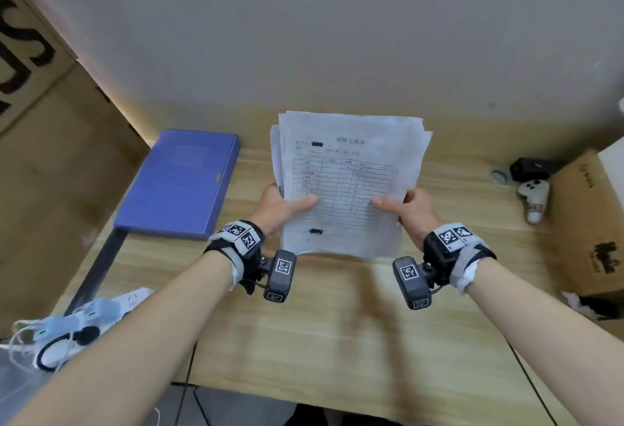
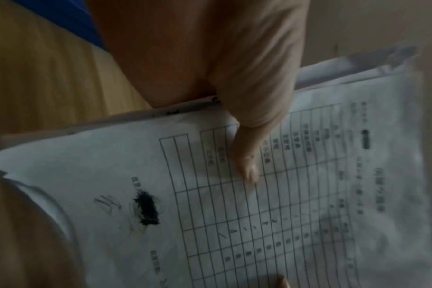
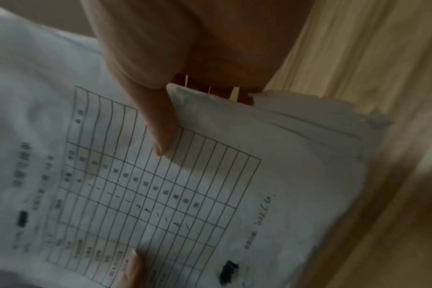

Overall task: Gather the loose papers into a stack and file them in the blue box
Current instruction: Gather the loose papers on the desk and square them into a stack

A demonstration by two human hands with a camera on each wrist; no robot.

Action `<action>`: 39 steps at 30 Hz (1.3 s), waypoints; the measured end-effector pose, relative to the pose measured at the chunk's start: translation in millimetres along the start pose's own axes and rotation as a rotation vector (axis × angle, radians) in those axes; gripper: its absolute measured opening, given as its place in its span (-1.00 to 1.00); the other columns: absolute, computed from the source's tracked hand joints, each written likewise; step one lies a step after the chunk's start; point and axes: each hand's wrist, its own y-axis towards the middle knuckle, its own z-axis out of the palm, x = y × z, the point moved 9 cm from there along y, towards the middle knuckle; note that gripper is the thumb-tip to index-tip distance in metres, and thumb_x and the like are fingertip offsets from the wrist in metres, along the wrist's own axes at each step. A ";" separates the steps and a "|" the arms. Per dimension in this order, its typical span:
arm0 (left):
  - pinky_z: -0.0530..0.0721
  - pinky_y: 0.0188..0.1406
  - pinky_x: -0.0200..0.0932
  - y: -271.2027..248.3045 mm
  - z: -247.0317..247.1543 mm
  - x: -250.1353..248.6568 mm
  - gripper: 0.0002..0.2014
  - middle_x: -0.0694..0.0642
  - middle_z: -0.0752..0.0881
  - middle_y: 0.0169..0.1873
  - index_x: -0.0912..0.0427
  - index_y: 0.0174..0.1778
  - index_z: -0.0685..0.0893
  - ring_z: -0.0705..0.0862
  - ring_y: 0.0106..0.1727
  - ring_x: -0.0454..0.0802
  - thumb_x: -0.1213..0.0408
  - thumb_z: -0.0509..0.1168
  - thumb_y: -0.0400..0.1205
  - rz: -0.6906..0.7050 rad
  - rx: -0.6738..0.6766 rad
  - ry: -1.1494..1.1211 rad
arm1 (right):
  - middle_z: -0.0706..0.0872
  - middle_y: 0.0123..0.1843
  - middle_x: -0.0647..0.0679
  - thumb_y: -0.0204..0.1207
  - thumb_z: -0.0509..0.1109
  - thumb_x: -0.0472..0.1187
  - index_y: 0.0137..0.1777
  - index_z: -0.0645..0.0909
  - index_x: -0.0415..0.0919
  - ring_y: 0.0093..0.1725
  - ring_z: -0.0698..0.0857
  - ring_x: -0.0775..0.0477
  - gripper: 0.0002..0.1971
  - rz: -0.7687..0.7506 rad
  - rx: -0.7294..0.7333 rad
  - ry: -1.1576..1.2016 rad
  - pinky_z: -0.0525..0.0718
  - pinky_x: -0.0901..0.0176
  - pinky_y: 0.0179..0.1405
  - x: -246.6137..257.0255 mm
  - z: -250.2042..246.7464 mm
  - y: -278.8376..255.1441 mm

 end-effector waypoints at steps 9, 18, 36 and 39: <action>0.73 0.21 -0.07 1.9 15.0 36.8 -0.53 0.06 0.85 0.11 0.14 0.20 0.76 0.80 0.17 -0.04 0.30 0.65 0.37 -0.054 0.062 -0.026 | 0.85 0.08 -0.10 0.14 0.73 -0.26 0.08 0.78 -0.07 0.13 0.79 -0.15 -0.54 -0.037 -0.051 0.053 0.67 -0.20 0.27 -20.2 0.1 -18.1; 0.69 0.25 0.08 4.6 14.8 35.6 -0.52 0.03 0.83 0.15 0.04 0.23 0.75 0.77 0.25 0.01 0.16 0.63 0.39 -0.063 0.171 -0.042 | 0.82 0.16 -0.14 0.17 0.70 -0.25 0.17 0.73 -0.04 0.23 0.75 -0.20 -0.48 -0.034 -0.031 0.081 0.58 -0.35 0.38 -12.9 10.2 -14.7; 0.69 -0.41 -0.36 53.7 52.1 103.7 -0.76 0.20 0.84 -0.01 0.37 0.10 0.77 0.80 -0.15 0.00 0.27 0.41 0.64 -0.294 0.086 0.124 | 0.86 -0.09 -0.17 0.20 0.72 -0.11 0.03 0.77 -0.33 -0.05 0.83 -0.21 -0.55 0.327 -0.305 -0.151 0.78 -0.14 0.11 -94.7 -56.8 1.6; 0.76 -0.33 -0.22 59.3 66.9 135.4 -0.80 0.27 0.83 0.03 0.36 0.07 0.76 0.78 -0.19 0.02 0.29 0.39 0.65 -0.369 0.078 0.226 | 0.81 0.02 -0.21 0.32 0.65 -0.19 0.15 0.70 -0.39 0.03 0.78 -0.25 -0.56 0.381 -0.315 -0.199 0.76 0.01 -0.04 -123.4 -69.2 7.7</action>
